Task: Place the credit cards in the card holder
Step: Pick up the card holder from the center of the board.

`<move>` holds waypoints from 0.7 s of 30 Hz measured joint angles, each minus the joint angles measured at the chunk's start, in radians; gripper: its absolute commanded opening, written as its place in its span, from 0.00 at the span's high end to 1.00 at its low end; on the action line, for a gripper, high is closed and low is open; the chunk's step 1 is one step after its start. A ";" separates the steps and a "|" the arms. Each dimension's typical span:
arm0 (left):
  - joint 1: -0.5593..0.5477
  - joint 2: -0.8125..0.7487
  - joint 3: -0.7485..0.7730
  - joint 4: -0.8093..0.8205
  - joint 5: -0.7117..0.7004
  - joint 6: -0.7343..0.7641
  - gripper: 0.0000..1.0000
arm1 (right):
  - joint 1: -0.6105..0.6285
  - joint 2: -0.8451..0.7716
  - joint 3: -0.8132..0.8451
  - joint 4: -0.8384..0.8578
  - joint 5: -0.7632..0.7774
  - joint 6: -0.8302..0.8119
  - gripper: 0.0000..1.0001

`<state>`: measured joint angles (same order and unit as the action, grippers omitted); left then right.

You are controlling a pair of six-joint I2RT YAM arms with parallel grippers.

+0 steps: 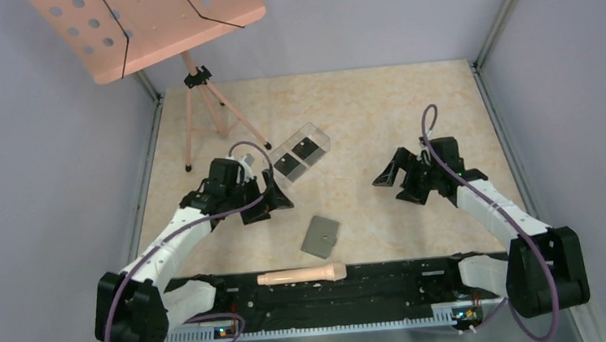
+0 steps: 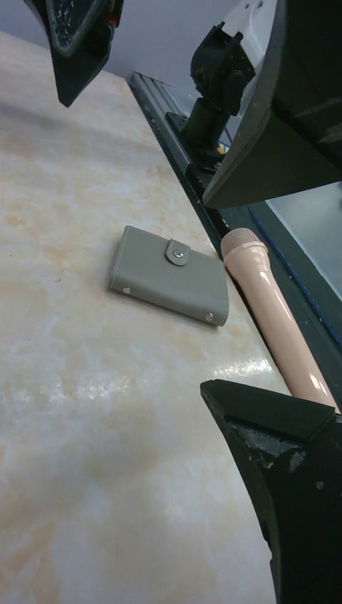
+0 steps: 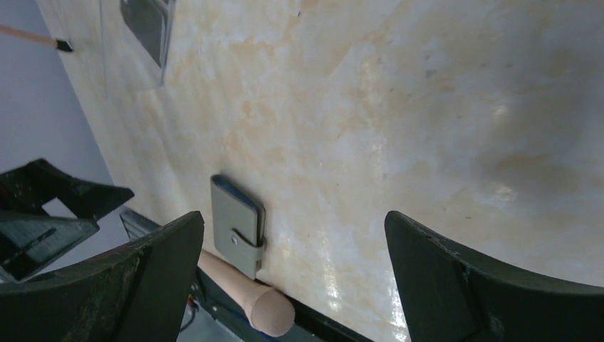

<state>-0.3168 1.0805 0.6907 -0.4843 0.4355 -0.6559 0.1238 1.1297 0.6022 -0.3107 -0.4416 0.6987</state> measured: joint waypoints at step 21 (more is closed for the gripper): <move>-0.225 0.399 -0.085 0.321 0.139 -0.209 0.39 | 0.417 0.457 0.005 0.356 -0.217 0.269 0.32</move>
<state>-0.5415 1.4799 0.6052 -0.1631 0.5747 -0.8646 0.5411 1.5864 0.6075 0.0452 -0.6586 0.9672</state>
